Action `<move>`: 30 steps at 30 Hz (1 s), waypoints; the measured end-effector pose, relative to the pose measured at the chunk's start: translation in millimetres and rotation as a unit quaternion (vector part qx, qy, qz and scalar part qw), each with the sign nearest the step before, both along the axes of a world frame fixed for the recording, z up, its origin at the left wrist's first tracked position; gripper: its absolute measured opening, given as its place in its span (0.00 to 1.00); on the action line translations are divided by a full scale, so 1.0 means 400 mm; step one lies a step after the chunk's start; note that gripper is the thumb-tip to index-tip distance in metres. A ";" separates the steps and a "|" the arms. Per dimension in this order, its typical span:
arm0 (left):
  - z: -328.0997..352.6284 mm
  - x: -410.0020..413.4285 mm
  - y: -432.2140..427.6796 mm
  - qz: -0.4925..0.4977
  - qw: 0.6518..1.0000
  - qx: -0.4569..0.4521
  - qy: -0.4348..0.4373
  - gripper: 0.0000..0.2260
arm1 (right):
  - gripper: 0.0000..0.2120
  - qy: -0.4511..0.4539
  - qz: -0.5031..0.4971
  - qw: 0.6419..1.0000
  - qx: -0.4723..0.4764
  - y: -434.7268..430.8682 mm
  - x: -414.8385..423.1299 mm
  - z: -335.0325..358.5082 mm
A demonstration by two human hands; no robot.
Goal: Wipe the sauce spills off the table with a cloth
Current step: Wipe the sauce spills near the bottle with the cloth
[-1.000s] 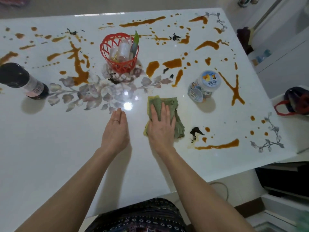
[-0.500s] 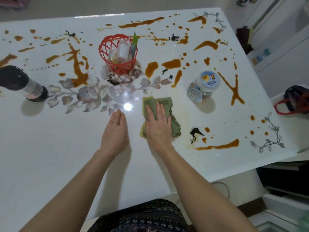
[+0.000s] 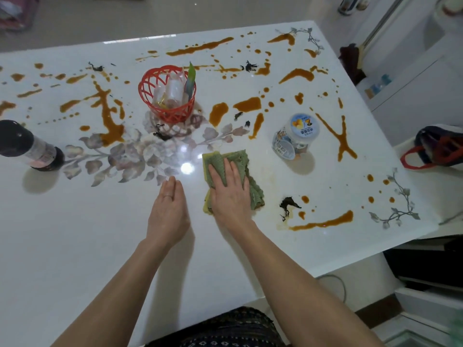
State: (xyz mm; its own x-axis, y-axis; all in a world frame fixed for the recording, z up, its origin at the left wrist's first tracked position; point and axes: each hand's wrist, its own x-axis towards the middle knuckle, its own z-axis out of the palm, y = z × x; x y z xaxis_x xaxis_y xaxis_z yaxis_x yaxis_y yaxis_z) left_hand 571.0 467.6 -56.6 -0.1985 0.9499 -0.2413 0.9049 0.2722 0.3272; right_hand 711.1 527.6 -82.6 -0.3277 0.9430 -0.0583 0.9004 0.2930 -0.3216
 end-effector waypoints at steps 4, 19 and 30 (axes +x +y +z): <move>0.001 0.001 -0.001 0.001 1.000 -0.002 0.000 0.27 | 0.28 -0.016 0.005 0.999 0.028 -0.086 0.013 -0.019; -0.012 -0.019 0.003 -0.012 1.000 -0.005 -0.006 0.29 | 0.27 0.019 -0.053 0.998 0.018 -0.043 0.010 -0.005; -0.014 -0.018 0.005 -0.018 1.000 0.009 0.001 0.28 | 0.28 0.033 -0.020 0.999 -0.010 0.006 0.079 0.002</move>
